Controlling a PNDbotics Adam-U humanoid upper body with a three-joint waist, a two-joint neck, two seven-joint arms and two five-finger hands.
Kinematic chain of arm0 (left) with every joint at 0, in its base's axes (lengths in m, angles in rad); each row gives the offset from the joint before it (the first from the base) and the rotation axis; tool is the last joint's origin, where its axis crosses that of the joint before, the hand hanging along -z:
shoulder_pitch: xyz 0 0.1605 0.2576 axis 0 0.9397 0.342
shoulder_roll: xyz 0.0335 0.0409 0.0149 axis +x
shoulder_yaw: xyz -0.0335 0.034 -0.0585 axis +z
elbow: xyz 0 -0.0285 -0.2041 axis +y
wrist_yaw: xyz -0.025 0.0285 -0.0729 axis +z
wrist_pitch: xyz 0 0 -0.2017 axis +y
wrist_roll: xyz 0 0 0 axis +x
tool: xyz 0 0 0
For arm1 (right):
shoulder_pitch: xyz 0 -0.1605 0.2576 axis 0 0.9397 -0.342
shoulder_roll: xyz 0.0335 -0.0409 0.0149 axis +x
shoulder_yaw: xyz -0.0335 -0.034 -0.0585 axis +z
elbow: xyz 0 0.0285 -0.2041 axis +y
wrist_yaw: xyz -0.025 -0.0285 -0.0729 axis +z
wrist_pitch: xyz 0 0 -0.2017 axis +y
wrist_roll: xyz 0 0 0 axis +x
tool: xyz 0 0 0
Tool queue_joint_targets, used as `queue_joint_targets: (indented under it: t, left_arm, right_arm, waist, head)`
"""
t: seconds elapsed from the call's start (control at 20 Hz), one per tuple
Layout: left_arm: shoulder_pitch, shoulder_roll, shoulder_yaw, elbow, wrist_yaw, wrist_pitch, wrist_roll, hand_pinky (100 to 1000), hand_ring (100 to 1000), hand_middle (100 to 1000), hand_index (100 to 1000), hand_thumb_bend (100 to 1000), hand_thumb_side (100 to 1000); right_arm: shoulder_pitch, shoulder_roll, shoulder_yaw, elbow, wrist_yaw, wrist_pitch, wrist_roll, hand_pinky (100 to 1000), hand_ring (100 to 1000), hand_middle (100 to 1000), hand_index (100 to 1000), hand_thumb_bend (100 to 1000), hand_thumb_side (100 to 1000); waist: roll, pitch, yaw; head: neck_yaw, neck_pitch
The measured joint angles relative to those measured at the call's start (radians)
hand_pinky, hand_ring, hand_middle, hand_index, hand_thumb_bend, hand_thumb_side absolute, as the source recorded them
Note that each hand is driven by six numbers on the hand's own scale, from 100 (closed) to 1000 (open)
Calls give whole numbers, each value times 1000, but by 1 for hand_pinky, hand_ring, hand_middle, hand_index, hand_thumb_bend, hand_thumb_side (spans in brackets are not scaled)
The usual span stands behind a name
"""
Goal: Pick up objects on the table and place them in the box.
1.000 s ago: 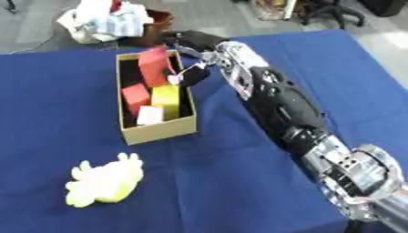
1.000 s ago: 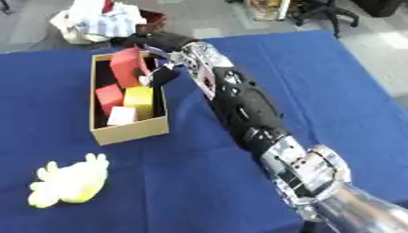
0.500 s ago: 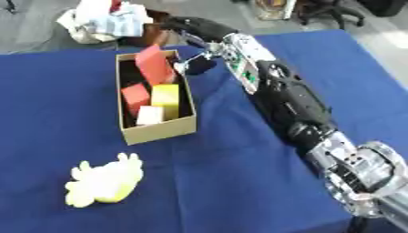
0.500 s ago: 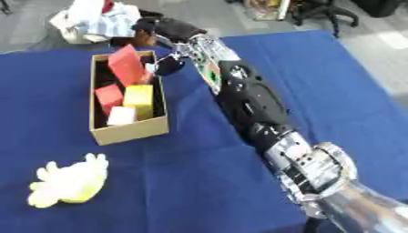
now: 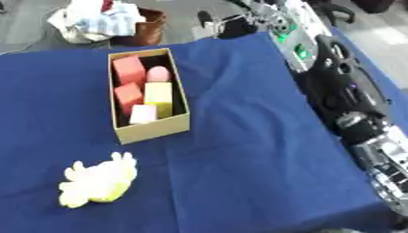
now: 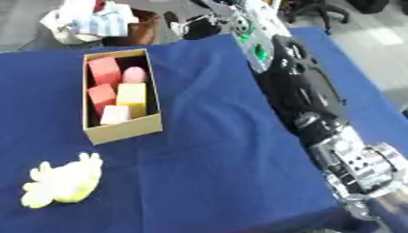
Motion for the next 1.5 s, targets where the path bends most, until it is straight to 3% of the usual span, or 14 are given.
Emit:
queue_joint_targets:
  t: [0.3, 0.6, 0.95, 1.35, 1.5]
  left_arm:
    - [2, 9, 0, -1, -4, -8, -7, 706, 605, 617, 776, 321, 584]
    - [-2, 27, -15, -11, -29, -36, -46, 716, 617, 631, 786, 333, 522]
    - [-15, 53, -70, -23, -85, -72, -141, 741, 653, 671, 811, 421, 442]
    - [-39, 120, -162, -69, -181, -139, -311, 763, 686, 705, 833, 576, 441]
    - [-48, 139, -201, -81, -216, -162, -375, 769, 697, 714, 839, 589, 420]
  right_arm:
    - [191, -70, 14, -347, -275, 35, 40, 899, 869, 918, 1000, 100, 227]
    - [358, -69, -18, -544, -398, 74, 36, 895, 837, 872, 1000, 100, 260]
    - [490, 24, -66, -568, -431, 97, 7, 891, 806, 846, 1000, 100, 409]
    - [542, 61, -86, -547, -432, 102, -26, 891, 798, 840, 1000, 100, 447]
    - [545, 67, -89, -541, -430, 101, -33, 889, 797, 839, 1000, 100, 448]
  waist:
    - [0, -3, -31]
    - [0, -3, -48]
    - [2, -3, -71]
    - [16, -3, -92]
    - [17, -4, -97]
  head:
    - [32, 8]
    - [49, 9]
    - [62, 18]
    - [67, 25]
    - [68, 25]
